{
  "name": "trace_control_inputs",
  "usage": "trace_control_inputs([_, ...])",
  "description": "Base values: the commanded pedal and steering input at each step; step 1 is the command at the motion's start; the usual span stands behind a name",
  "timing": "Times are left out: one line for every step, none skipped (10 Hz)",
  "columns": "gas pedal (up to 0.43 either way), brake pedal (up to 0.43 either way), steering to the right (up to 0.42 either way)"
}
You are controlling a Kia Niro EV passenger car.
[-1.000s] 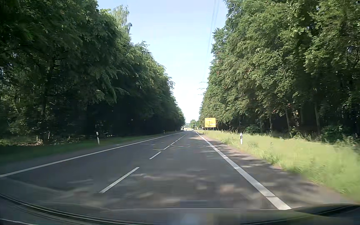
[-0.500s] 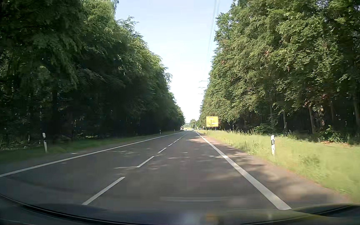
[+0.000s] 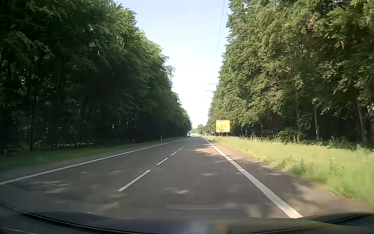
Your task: Follow the waypoints while adhering to traffic rules and regulations
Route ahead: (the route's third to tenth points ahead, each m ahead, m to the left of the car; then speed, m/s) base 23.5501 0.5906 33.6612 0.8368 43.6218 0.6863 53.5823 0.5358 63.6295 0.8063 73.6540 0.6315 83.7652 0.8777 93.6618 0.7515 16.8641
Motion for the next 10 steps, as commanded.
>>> trace_control_inputs([0.11,0.03,0.001])
trace_control_inputs([0.11,0.03,0.001])
trace_control_inputs([0.11,0.024,0.0])
trace_control_inputs([0.11,0.03,0.001])
trace_control_inputs([0.11,0.03,0.0])
trace_control_inputs([0.11,0.03,0.0])
trace_control_inputs([0.11,0.03,0.0])
trace_control_inputs([0.11,0.03,0.0])
trace_control_inputs([0.11,0.03,0.0])
trace_control_inputs([0.11,0.03,0.001])
